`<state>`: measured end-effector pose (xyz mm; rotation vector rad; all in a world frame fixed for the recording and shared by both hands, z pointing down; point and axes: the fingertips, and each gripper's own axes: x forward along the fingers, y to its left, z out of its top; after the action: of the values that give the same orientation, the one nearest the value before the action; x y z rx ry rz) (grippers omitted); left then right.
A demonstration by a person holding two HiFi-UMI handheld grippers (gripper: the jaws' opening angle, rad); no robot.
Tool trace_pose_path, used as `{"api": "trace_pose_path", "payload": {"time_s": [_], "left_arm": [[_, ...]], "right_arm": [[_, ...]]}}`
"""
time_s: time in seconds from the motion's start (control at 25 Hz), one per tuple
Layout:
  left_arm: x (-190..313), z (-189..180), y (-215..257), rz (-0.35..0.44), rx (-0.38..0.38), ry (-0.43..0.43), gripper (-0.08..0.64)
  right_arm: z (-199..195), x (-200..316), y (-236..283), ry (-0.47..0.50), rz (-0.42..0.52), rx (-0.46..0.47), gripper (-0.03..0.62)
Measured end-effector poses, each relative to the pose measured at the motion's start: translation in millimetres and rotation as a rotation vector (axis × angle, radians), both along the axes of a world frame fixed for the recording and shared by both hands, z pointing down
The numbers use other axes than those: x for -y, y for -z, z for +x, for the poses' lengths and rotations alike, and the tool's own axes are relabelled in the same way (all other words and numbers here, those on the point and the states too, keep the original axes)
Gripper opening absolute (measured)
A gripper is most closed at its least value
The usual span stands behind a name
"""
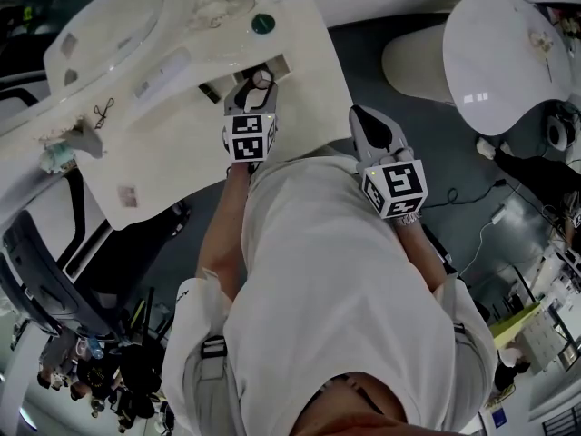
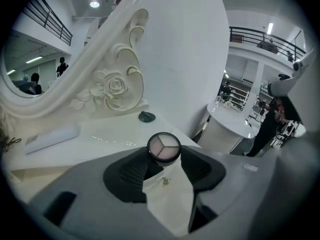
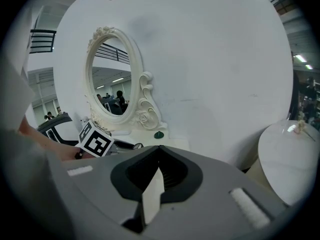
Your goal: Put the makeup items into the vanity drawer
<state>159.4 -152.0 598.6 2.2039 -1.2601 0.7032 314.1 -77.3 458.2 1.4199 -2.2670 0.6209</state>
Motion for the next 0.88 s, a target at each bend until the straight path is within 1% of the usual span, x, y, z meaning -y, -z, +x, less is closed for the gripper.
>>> {"api": "trace_pose_path", "payload": {"time_s": [0.16, 0.44, 0.88], "left_arm": [[7.0, 1.2, -17.2, -0.029, 0.033, 0.001, 0.213], [12.4, 0.1, -34.8, -0.065, 0.054, -0.003, 0.215], [15.2, -0.7, -48.6, -0.095, 0.06, -0.003, 0.216]], "right_arm": [[-3.6, 7.0, -4.0, 0.018, -0.012, 0.004, 0.008], [-9.1, 13.4, -9.0, 0.032, -0.031, 0.006, 0.008], [-5.5, 16.4, -11.8, 0.024, -0.042, 0.005, 0.008]]}}
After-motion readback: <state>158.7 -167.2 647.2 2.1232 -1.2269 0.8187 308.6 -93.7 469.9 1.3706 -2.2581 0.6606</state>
